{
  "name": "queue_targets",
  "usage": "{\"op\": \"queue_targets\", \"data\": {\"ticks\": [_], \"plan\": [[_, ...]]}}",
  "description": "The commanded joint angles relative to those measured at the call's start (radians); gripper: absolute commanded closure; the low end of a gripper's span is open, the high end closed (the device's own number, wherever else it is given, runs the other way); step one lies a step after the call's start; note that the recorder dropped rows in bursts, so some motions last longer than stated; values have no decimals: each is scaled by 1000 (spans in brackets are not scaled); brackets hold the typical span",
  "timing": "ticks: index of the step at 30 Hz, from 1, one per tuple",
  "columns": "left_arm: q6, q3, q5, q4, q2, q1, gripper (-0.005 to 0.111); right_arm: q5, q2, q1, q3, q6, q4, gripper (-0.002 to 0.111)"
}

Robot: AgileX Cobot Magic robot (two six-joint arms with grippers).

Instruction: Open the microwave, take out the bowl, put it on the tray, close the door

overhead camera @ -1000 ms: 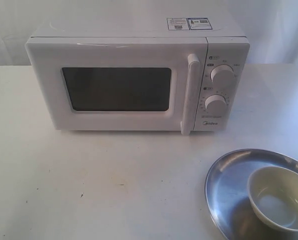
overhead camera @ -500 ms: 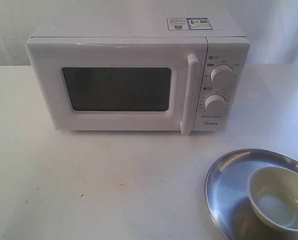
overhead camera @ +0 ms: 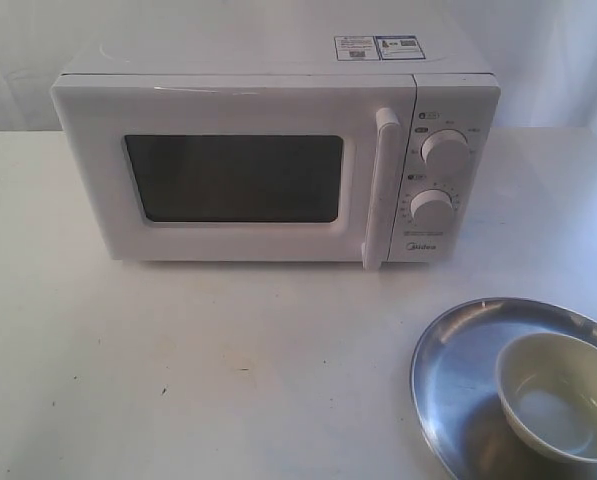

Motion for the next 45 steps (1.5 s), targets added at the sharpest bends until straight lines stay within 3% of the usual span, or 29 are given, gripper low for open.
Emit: {"op": "queue_targets", "data": {"ticks": [1,8,18,24,28,36,45], "plan": [[0,-3,3,-6,-2,-2,107,10,-6,-7,5,75,-127,108],[0,-3,3,-6,-2,-2,107,17,-6,-9,5,694,-802,108],[0,-3,3,-6,-2,-2,107,100,-6,-20,5,896,-1000,108],[0,-3,3,-6,-2,-2,107,219,-6,-20,5,1260,-1324,108],[0,-3,3,-6,-2,-2,107,230,-6,-46,5,1264,-1349,108],[0,-3,3,-6,-2,-2,107,177,-6,-316,5,1224,-1275,108],[0,-3,3,-6,-2,-2,107,220,-6,-365,5,1135,-1216,108]]}}
